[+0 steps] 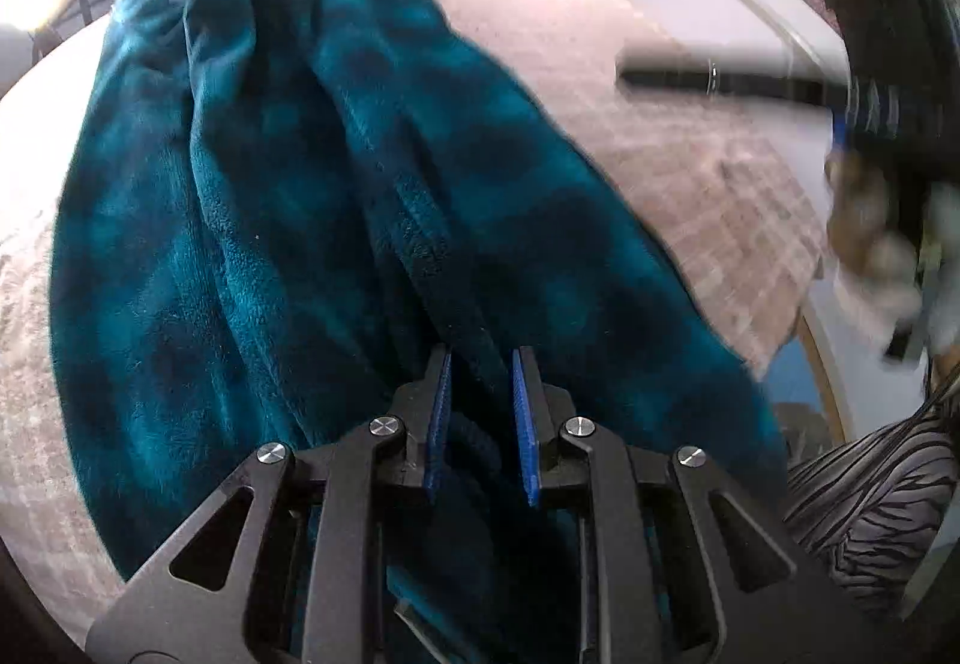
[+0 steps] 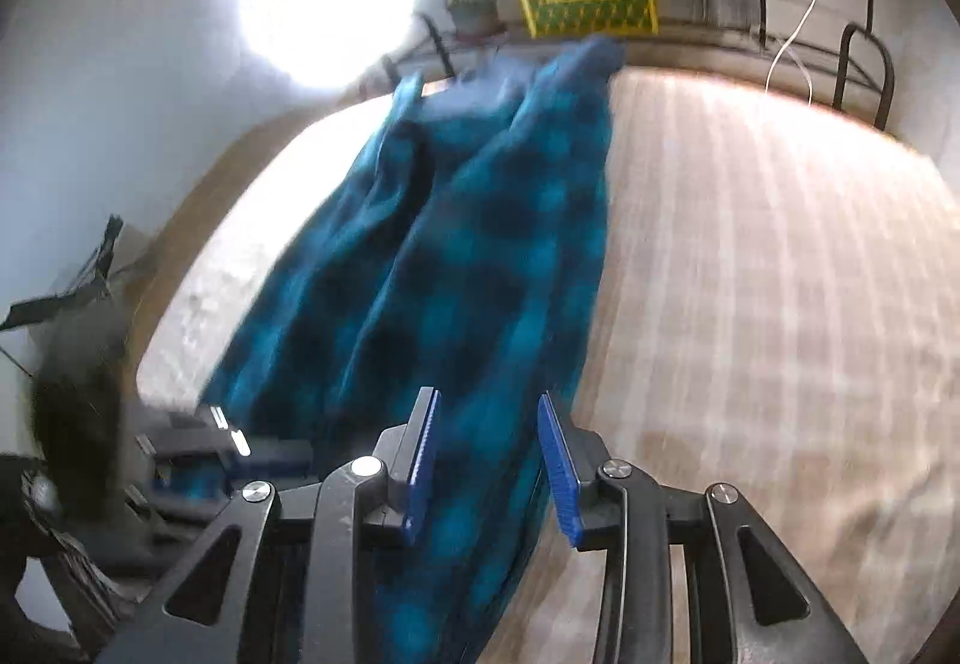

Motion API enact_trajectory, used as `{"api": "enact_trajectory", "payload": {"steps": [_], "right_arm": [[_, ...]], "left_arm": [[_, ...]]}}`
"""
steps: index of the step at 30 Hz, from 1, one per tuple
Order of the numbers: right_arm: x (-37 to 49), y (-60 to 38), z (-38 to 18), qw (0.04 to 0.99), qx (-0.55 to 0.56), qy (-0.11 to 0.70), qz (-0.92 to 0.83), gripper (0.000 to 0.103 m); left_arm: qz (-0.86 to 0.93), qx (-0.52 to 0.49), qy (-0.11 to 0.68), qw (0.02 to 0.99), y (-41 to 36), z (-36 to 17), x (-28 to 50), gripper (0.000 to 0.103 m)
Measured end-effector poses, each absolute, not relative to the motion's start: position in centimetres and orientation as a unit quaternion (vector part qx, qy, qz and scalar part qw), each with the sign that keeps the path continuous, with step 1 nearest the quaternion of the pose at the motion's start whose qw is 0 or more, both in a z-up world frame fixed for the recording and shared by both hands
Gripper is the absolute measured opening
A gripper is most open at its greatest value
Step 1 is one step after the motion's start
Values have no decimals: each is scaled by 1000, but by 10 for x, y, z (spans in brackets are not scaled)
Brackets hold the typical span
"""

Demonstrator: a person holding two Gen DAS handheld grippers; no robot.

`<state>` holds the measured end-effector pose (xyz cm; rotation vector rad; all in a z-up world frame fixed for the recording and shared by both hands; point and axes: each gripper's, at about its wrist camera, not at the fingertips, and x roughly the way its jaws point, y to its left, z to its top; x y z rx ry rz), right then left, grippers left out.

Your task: Fold large clothes

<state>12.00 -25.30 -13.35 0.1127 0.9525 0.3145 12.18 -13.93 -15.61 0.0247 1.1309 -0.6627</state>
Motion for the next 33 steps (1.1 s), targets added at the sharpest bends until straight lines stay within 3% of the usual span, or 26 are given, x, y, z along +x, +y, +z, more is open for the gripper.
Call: {"api": "enact_trajectory", "payload": {"steps": [6,9,19,22,30,33], "right_arm": [[190,-270,-112,895,43,417,153,35],[224,-267,-108,901,22,408,148,30],[381,-263,-146,912,10,399,93,29],[414,-252,-179,895,2,439,83,30],[381,-270,-151,900,50,429,68,33],[338,-273,-123,903,55,419,77,38]], "left_arm": [[-334,-2,467,819,-117,-102,141,17],[-307,-31,432,848,-87,-80,173,17],[-184,-93,439,874,1,-136,269,17],[-189,-90,447,869,5,-145,269,17],[-191,-107,443,869,27,-123,238,18],[-195,-108,432,874,34,-103,210,48]]}}
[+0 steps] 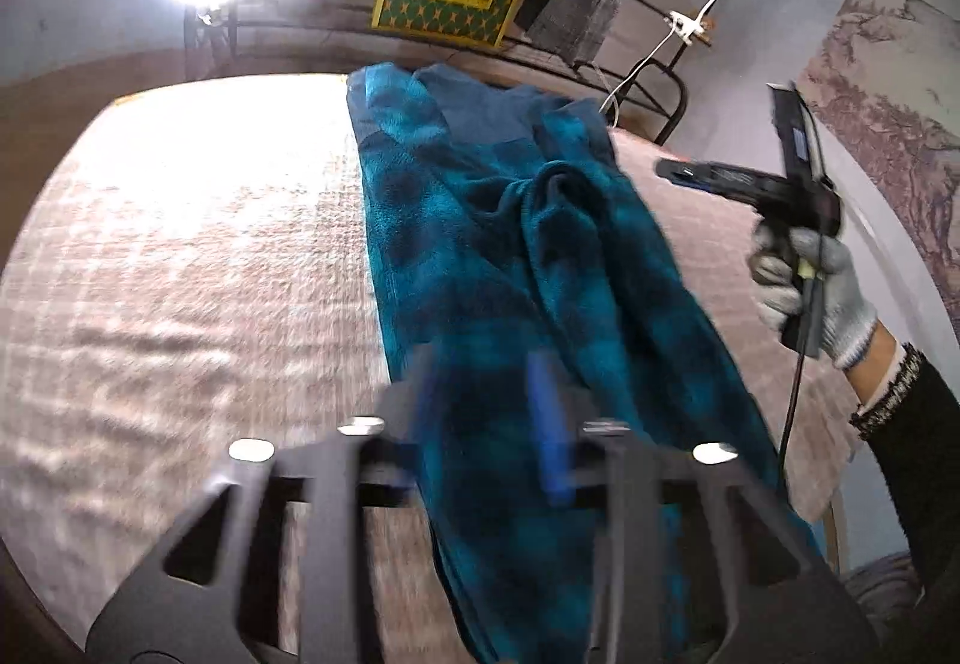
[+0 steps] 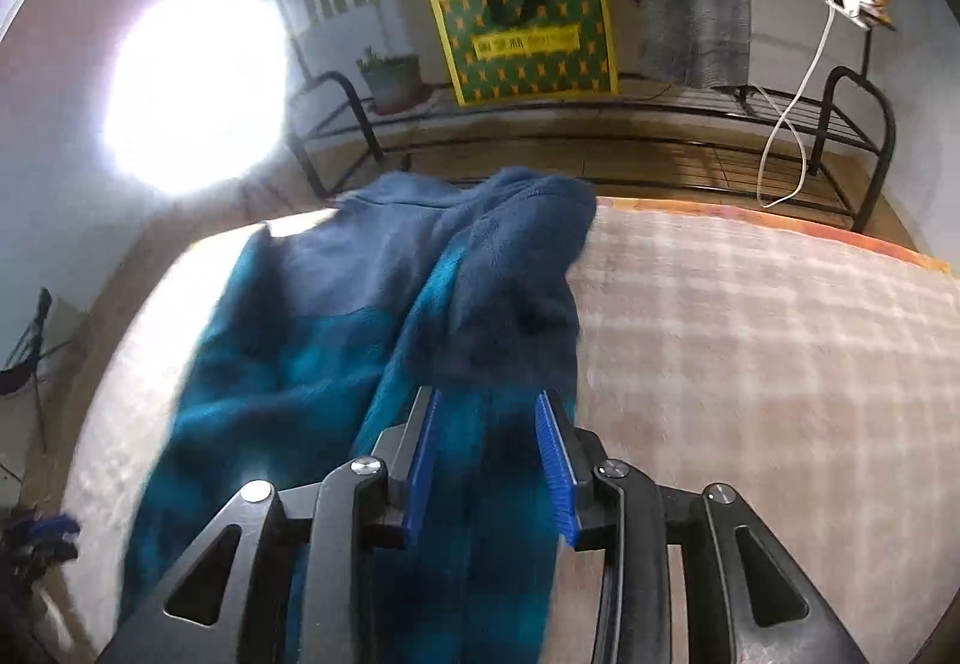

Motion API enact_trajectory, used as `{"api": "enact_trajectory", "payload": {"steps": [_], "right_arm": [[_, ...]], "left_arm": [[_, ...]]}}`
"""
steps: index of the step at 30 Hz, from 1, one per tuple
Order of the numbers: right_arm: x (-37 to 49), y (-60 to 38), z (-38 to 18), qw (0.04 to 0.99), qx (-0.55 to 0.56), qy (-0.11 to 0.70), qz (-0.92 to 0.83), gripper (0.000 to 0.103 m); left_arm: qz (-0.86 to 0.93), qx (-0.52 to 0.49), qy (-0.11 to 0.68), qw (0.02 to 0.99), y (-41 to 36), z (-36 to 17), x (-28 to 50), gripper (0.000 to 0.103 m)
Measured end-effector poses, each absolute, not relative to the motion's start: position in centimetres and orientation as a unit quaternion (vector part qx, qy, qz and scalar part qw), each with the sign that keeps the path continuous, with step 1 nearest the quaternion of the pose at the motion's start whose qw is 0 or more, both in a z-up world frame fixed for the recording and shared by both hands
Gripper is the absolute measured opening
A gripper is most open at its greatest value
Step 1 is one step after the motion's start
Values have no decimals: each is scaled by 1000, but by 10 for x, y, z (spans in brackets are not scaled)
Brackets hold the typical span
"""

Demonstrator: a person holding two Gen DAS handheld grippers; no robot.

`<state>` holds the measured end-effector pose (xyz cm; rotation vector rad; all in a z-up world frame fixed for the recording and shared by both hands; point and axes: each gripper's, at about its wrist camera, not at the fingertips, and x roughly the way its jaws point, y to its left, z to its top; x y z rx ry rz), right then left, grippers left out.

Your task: Fold large clothes

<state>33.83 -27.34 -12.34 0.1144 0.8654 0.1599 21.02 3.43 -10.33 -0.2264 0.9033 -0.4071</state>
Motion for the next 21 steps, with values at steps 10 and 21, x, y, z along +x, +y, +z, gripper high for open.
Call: {"api": "enact_trajectory", "payload": {"steps": [10,21], "right_arm": [[140,-269,-42,908,93,385,139,42],[13,-239,-118,877,50,457,141,34]], "left_arm": [[-190,-163,481,840,54,-104,101,54],[-170,-224,534,797,56,-170,35,54]]}}
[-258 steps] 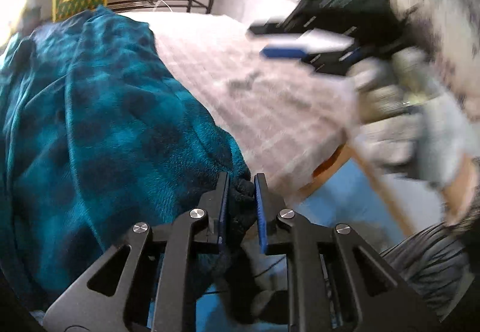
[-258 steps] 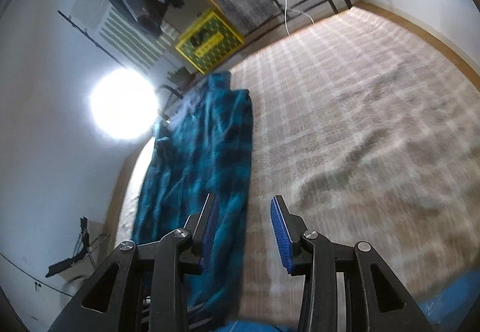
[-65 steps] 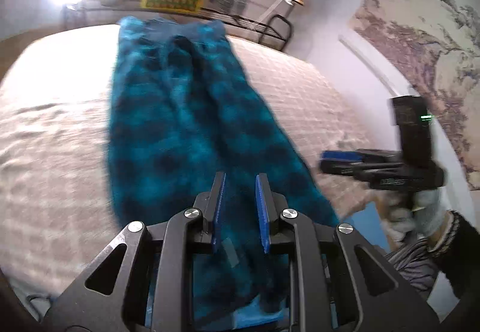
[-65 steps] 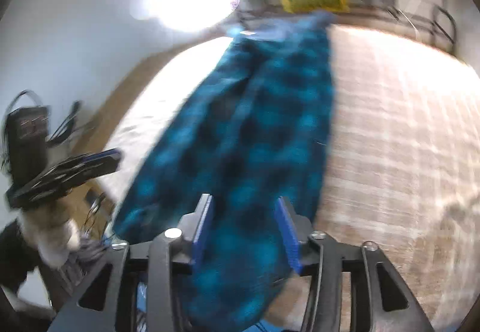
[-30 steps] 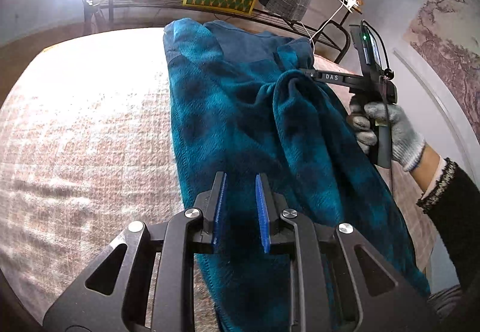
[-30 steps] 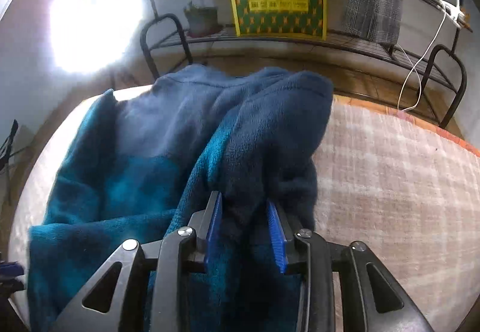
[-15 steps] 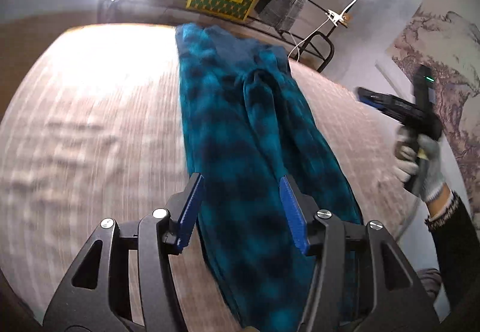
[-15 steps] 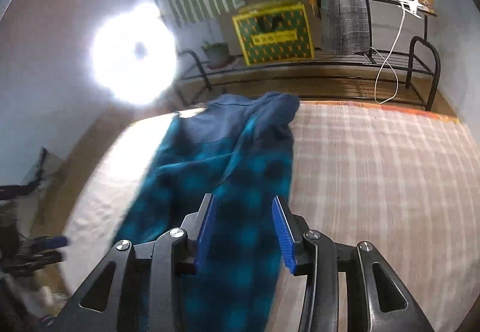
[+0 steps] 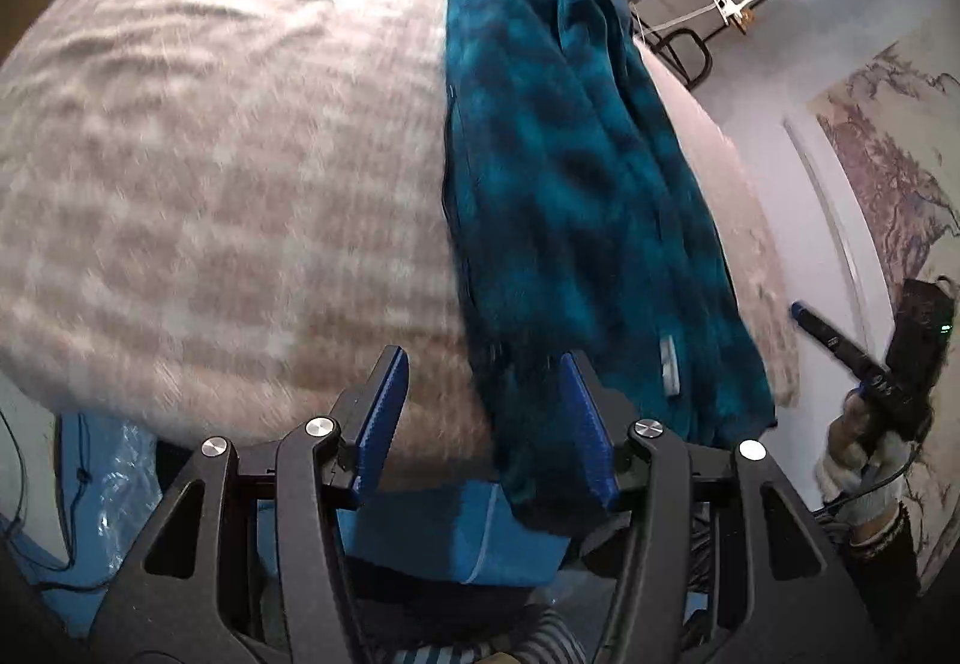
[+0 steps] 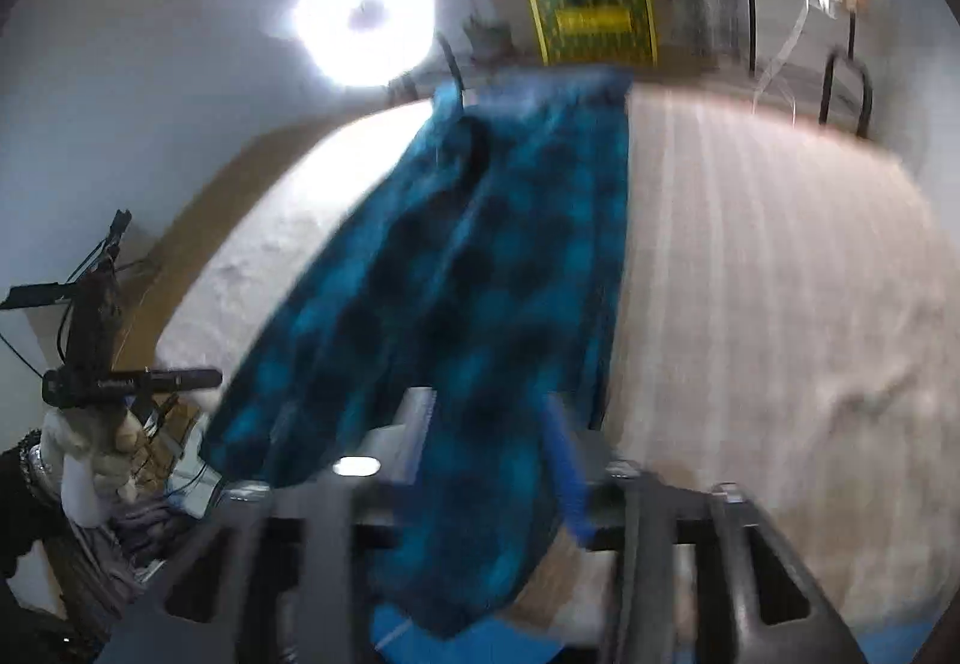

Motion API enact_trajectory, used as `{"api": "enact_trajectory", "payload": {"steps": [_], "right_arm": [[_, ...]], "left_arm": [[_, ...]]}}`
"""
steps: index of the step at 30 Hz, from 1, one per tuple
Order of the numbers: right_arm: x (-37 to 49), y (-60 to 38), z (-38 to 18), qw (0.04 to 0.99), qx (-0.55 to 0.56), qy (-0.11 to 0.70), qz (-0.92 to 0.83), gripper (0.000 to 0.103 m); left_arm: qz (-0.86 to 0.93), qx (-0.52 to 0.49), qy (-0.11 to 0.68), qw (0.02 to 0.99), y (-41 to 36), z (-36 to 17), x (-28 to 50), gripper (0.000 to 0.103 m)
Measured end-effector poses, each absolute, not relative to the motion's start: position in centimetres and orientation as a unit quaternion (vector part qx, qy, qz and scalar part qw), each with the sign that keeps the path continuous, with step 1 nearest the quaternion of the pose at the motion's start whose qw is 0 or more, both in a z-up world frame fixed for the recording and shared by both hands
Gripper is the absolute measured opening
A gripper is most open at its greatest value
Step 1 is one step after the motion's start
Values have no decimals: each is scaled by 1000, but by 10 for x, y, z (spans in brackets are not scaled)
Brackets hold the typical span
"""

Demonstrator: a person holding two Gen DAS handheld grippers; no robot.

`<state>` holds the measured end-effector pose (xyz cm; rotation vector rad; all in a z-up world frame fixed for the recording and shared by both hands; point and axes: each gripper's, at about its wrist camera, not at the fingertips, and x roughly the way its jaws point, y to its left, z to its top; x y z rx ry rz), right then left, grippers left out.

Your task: Fold large clothes

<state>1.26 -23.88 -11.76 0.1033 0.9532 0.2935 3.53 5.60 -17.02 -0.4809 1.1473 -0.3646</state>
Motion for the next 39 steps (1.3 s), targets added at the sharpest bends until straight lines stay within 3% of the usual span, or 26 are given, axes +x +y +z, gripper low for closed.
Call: {"api": "enact_trajectory", "payload": {"steps": [5,8,11,12,19,24,27,31,33,39], "right_arm": [[-12,-219,-169,844,-35,520,128,34],[-27,-224,-172,843,-49,521,124,35],[-32,-250,-161,858,10,501,110,59],[-32,-260,-160,861,35,496,108,62],[-14,-294,-187,817,195,519,159,62],[-7,-278,-203,791,230,528,208,57],[-2,-267,-204,779,243,525,240,55],[4,-256,-212,773,255,524,252,34],[4,-255,-215,767,273,521,256,17],[-8,-260,-195,780,296,487,259,9]], "left_arm": [[-183,-223,546,786,42,-182,22,54],[-187,-236,546,781,42,-184,17,54],[-188,-260,548,773,46,-189,16,56],[-189,-273,549,767,49,-191,16,56],[-219,-299,553,746,38,-197,19,56],[-238,-293,557,740,27,-200,21,53],[-246,-304,558,732,25,-202,24,44],[-249,-312,557,729,21,-200,28,29],[-255,-316,549,731,21,-195,26,24],[-278,-330,515,740,20,-168,24,19]]}}
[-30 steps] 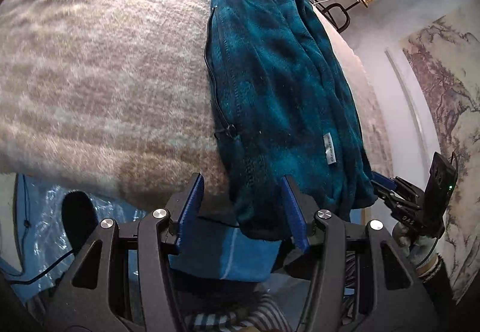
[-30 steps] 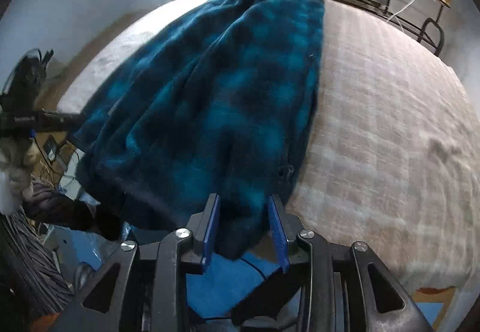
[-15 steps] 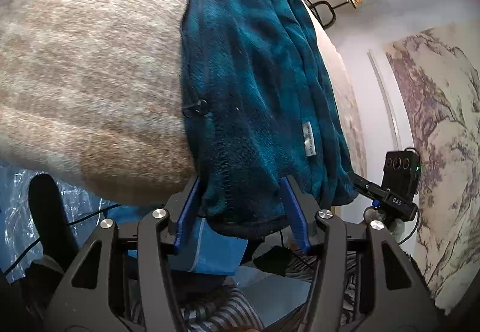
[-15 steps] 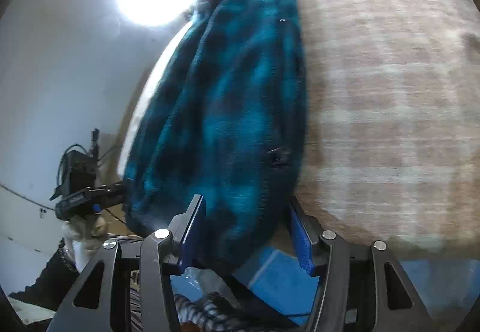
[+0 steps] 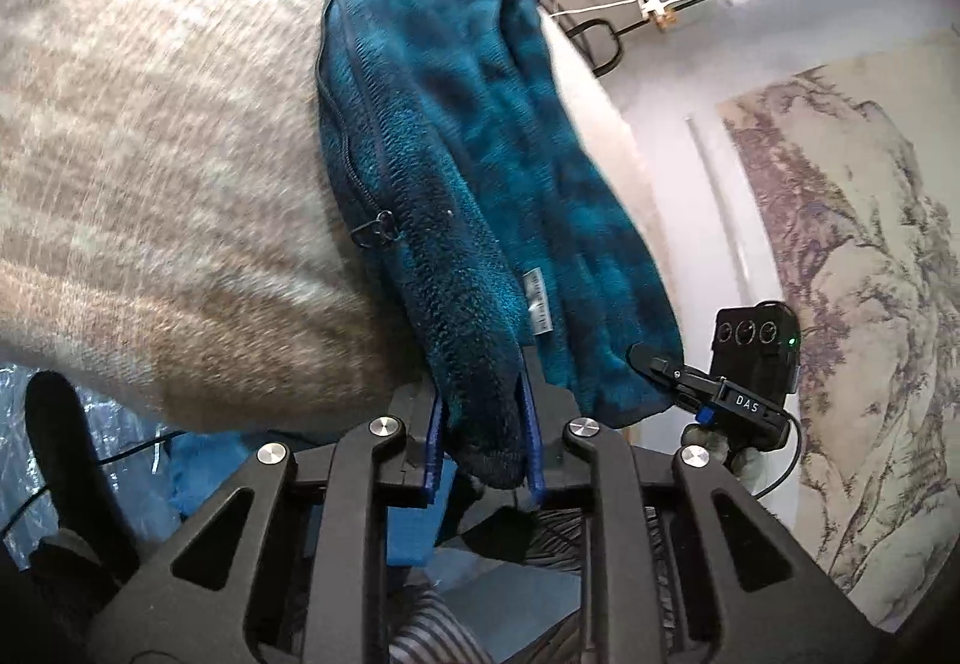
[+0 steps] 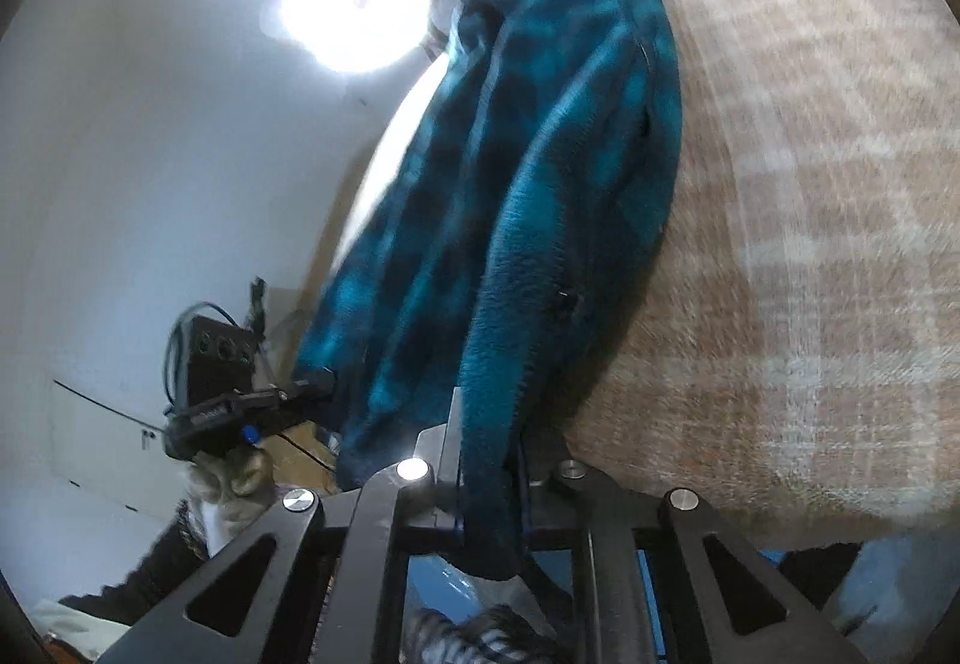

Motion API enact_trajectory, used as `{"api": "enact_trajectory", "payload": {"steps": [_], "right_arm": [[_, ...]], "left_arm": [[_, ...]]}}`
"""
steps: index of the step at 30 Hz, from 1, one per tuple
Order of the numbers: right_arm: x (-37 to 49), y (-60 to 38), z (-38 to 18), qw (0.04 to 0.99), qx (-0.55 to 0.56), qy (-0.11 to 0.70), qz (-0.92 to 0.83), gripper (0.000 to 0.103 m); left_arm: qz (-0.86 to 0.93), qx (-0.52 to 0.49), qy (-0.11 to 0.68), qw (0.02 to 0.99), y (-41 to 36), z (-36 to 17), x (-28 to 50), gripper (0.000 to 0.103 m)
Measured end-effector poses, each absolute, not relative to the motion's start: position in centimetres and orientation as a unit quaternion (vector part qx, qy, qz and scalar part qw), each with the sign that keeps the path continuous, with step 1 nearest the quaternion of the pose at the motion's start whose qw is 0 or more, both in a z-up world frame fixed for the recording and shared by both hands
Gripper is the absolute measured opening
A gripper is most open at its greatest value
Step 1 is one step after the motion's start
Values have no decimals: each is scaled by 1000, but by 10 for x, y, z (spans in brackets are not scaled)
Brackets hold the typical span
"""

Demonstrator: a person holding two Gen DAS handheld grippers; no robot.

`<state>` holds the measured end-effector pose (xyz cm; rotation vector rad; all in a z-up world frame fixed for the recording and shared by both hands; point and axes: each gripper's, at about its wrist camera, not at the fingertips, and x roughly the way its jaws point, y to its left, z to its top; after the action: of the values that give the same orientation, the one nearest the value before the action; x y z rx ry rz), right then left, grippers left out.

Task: Fold large clothes
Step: 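Grasp the strip's end with the left gripper while the right grasps beside it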

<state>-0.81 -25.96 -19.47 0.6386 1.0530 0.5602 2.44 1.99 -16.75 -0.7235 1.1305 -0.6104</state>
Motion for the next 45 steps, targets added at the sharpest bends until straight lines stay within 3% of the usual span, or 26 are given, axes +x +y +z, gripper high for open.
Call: {"api": "enact_trajectory", "payload": {"steps": [20,35,45], "right_arm": [[64,-266,-76,839,271,391,264,7],[229,-264,-41,866,252,369,226,7],[349,-264,-48,881,226,368,193,7]], "left_arm": [[-301,-325,425,789,15,-42,127,17],[-275,-360,375,808,40,-32,286,17],[-239,-367,371,819,49,-62,418,17]]}}
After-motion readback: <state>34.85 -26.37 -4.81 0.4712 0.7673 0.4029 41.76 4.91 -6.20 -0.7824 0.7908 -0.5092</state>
